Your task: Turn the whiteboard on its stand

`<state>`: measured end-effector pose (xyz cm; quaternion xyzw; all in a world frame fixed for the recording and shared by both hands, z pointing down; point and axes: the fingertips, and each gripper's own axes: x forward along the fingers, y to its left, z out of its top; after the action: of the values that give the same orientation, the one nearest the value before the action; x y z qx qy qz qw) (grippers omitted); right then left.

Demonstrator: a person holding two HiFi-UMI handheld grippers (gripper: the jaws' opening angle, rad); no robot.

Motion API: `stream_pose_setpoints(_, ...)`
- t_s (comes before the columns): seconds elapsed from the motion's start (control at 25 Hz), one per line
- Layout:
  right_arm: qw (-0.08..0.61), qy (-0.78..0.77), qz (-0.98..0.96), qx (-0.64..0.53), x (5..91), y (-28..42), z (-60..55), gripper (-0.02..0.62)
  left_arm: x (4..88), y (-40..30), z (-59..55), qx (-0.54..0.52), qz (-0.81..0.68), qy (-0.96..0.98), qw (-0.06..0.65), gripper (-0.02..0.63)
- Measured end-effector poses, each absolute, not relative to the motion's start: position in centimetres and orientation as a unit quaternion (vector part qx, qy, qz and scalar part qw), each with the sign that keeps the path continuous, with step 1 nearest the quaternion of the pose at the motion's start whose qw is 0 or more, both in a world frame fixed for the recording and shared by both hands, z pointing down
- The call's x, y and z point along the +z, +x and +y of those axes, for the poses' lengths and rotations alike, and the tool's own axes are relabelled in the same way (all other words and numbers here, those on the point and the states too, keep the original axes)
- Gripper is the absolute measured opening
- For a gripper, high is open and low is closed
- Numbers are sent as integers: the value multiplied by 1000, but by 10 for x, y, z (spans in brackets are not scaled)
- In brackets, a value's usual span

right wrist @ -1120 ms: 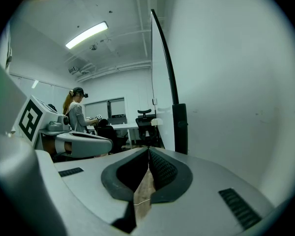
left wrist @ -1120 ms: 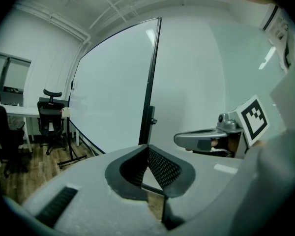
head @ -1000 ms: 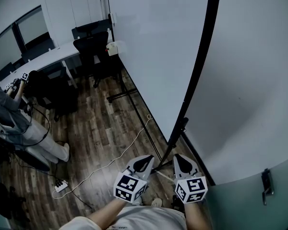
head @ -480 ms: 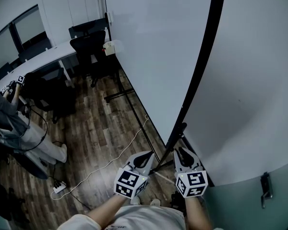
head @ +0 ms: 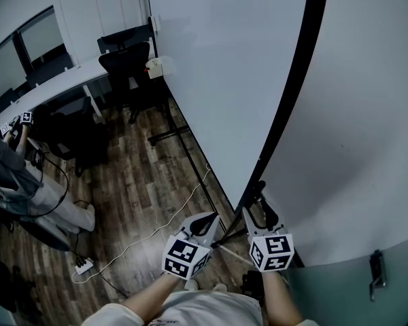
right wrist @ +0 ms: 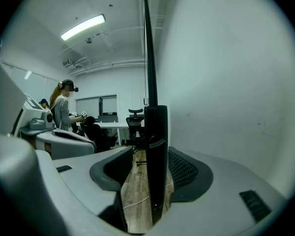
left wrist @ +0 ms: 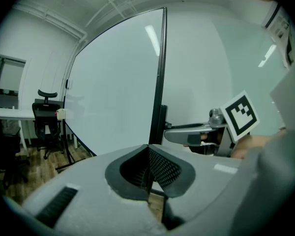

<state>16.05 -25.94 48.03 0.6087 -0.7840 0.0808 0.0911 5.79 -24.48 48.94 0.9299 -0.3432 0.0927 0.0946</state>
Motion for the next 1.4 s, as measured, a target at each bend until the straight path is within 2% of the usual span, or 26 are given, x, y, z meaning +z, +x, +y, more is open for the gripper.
stream_pose_setpoints(0.6,94,603,-786,97,493,164,-301,198,495,57,-259,94,-352,925,106,11)
stream_pose_setpoints(1.4,116,611,-777,97,492,158,-296,193,490,37,-236,95,-359,922,111,11)
